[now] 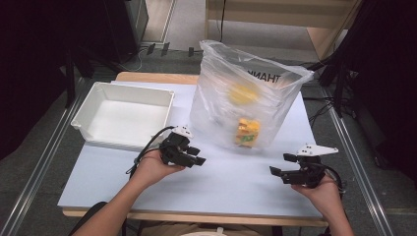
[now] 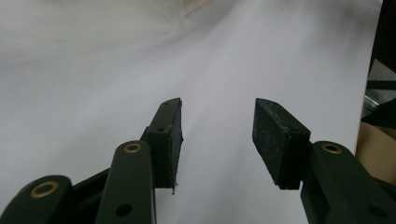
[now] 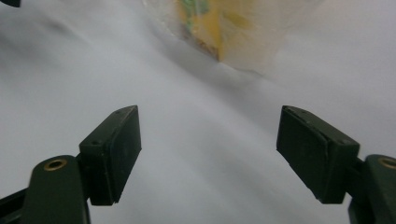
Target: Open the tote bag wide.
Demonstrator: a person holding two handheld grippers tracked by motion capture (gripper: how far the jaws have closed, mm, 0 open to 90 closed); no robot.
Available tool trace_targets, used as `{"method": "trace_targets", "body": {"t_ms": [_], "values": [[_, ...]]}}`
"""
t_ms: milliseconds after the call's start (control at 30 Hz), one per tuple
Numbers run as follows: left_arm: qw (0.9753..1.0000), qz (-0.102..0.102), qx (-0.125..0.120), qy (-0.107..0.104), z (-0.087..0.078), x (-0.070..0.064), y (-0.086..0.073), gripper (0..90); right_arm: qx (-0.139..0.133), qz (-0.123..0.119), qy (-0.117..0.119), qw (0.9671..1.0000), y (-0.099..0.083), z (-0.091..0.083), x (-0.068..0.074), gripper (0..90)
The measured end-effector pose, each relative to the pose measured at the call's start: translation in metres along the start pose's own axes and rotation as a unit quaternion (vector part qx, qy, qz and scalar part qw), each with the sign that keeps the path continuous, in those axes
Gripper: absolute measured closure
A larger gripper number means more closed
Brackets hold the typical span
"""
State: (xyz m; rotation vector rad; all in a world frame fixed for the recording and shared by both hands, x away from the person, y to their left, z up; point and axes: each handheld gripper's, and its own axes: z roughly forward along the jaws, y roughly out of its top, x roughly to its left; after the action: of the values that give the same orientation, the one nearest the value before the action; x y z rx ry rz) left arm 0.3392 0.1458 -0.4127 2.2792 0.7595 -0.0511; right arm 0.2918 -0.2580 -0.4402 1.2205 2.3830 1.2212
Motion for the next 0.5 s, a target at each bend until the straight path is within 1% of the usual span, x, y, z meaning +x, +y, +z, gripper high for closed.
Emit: {"method": "trace_targets", "body": {"t_ms": [33, 67, 133, 167, 267, 400, 433, 500], "values": [[1.0, 0.0, -0.006, 0.0, -0.0013, 0.0006, 0.0, 53.2, -0.001, 0.002, -0.003, 1.0, -0.0004, -0.0008, -0.0016, 24.0], [1.0, -0.001, -0.006, 0.0, -0.0027, 0.0013, 0.0001, 53.3, -0.002, 0.005, -0.004, 1.0, -0.0008, -0.0009, -0.0024, 24.5], [0.9999, -0.008, -0.009, -0.001, -0.0034, 0.0028, -0.0001, 53.3, -0.001, 0.005, -0.009, 1.0, -0.0016, -0.0015, -0.003, 24.9], [0.9999, -0.009, -0.007, -0.004, -0.0033, 0.0039, -0.0003, 53.4, 0.001, 0.003, -0.011, 0.9999, -0.0017, -0.0018, -0.0028, 25.3], [0.9999, -0.015, -0.004, -0.006, -0.0025, 0.0049, -0.0008, 53.3, 0.002, 0.003, -0.008, 1.0, -0.0015, -0.0013, -0.0021, 27.2], [0.9998, -0.02, 0.006, -0.005, -0.0004, 0.005, -0.0008, 53.0, 0.002, -0.001, -0.005, 1.0, -0.0006, -0.0017, -0.0014, 29.1], [0.9997, -0.021, 0.007, -0.006, -0.0002, 0.0048, -0.0008, 52.9, 0.002, 0.002, -0.004, 1.0, -0.0005, -0.0019, -0.0013, 29.1], [0.9998, -0.021, 0.005, -0.004, -0.0001, 0.0045, -0.0008, 52.9, 0.0, 0.0, -0.006, 1.0, -0.0004, -0.0023, -0.0021, 29.6]]}}
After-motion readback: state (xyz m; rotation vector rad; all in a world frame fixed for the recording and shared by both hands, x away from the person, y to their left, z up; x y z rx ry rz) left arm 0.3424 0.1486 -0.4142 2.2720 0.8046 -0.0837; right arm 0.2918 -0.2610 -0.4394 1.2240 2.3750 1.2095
